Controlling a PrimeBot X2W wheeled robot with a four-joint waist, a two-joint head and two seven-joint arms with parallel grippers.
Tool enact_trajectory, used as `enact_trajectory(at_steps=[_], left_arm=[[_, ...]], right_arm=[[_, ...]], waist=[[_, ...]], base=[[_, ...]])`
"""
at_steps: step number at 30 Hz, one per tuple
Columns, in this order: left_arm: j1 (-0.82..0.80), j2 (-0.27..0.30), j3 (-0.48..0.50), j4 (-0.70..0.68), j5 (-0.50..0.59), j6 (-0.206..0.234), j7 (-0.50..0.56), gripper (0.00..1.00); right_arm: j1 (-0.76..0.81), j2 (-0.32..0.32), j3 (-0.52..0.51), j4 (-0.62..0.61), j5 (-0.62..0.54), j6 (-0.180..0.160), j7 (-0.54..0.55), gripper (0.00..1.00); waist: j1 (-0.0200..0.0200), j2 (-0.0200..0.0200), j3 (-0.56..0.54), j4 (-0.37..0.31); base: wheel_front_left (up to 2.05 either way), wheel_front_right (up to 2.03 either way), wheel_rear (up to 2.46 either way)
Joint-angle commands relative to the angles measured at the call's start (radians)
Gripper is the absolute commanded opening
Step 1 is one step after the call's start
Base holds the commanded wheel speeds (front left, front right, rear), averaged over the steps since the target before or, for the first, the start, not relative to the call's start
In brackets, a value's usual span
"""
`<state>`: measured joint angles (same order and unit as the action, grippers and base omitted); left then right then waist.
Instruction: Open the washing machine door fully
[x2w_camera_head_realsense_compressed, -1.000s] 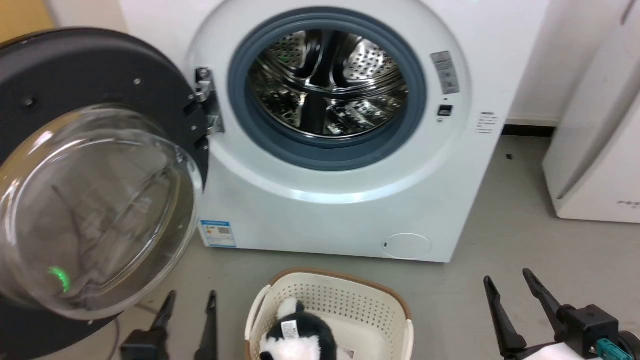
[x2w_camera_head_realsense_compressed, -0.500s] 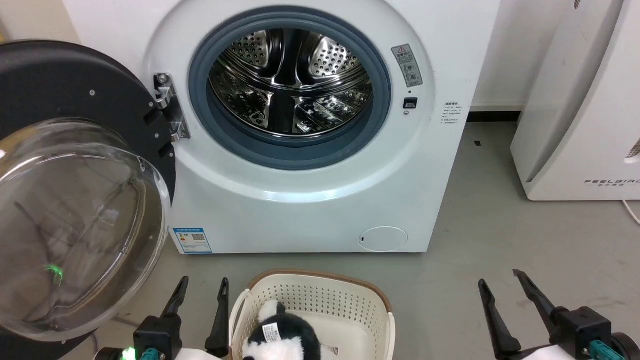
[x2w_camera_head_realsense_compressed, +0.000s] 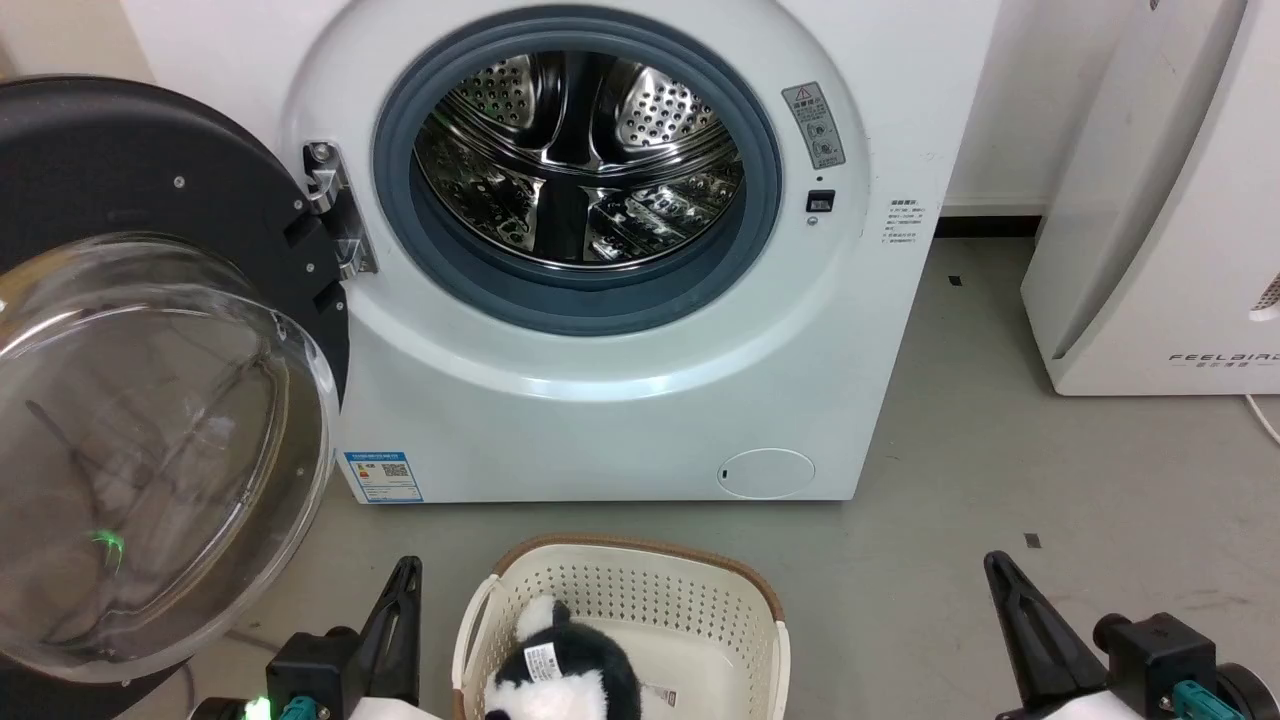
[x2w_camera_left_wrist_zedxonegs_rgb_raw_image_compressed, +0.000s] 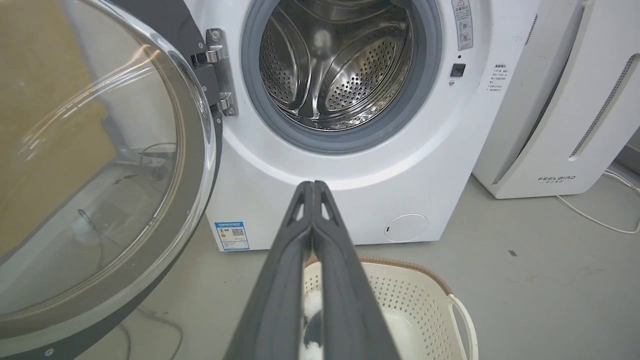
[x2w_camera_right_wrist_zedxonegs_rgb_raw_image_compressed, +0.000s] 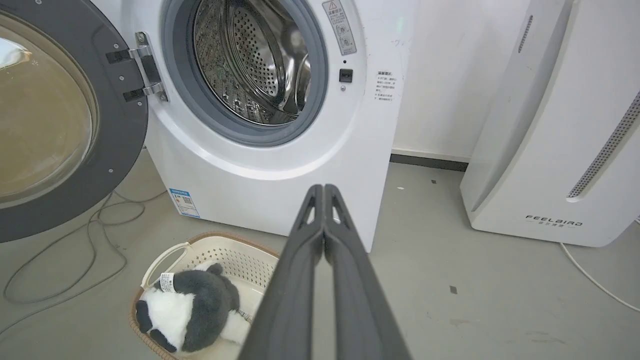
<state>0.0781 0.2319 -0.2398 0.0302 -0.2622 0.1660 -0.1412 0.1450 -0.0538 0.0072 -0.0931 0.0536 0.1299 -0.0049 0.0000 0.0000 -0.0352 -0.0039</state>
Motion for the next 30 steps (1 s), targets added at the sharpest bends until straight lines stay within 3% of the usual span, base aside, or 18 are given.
enact_trajectory(at_steps=[1,30], left_arm=[[-0.003,-0.006,0.008,-0.001,0.009,-0.004,0.005,0.00],[-0.022,-0.051,0.068,-0.008,0.074,-0.046,0.040,0.00]], right_arm=[[-0.005,0.000,0.000,0.003,-0.002,0.000,0.000,0.00],[-0.041,0.001,-0.002,0.026,-0.015,0.000,0.001,0.00]], waist=[[0.0000,0.0000,0.000,0.000],[0.0000,0.0000,0.009,0.001]], base=[[0.00,0.00,0.00],[0.00,0.00,0.00]])
